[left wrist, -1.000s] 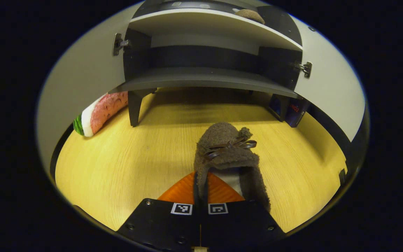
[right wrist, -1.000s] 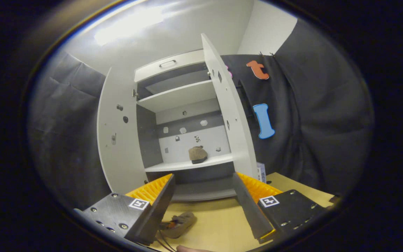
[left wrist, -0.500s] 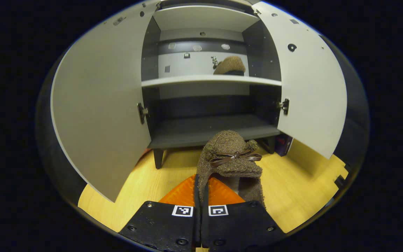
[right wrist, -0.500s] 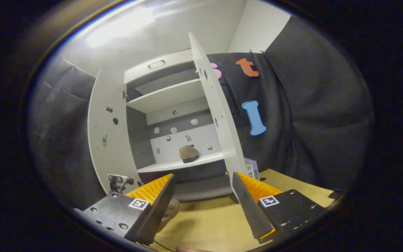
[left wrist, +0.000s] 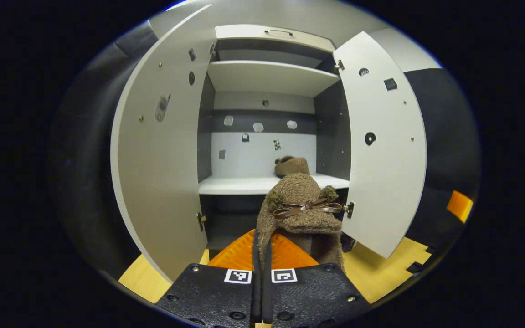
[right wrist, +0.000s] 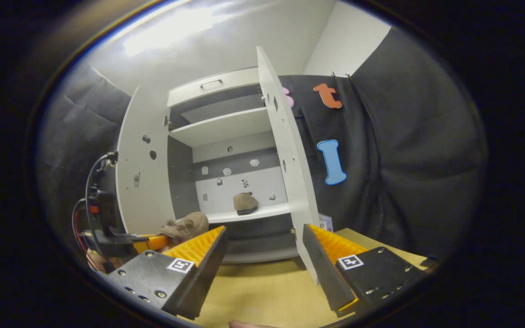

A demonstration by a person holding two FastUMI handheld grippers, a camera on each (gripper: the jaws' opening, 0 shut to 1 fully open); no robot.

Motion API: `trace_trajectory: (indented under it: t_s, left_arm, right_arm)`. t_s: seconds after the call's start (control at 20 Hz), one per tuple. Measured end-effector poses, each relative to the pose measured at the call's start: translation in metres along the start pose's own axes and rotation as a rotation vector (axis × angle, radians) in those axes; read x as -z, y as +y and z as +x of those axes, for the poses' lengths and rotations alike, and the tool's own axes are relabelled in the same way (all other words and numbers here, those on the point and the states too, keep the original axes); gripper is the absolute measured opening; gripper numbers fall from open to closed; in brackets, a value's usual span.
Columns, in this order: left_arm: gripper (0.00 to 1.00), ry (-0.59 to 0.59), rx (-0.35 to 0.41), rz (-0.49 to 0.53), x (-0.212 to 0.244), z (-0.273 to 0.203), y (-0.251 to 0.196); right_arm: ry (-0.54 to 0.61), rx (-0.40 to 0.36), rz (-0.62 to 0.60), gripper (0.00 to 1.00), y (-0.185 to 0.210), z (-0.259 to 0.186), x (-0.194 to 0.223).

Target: Grab one shoe with the right hand and put it into the shoe cabinet, grab the other shoe with the left hand and put it into the shoe cabinet; then close the right door with the right hand and the left door with the left hand.

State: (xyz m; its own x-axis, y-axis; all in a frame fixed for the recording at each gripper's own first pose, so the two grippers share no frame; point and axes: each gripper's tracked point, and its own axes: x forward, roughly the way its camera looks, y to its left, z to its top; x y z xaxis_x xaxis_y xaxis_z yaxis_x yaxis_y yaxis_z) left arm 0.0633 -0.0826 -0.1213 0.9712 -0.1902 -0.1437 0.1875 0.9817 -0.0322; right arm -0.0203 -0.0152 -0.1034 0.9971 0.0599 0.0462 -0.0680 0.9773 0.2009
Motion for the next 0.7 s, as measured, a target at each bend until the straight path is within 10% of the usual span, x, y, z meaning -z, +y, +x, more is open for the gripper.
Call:
trace_trajectory:
  t_s: [0.7]
  left_arm:
    - [0.02, -0.172, -0.099, -0.2, -0.119, 0.173, 0.055]
  right_arm:
    - [0.001, -0.108, 0.039, 0.99, 0.017, -0.017, -0.008]
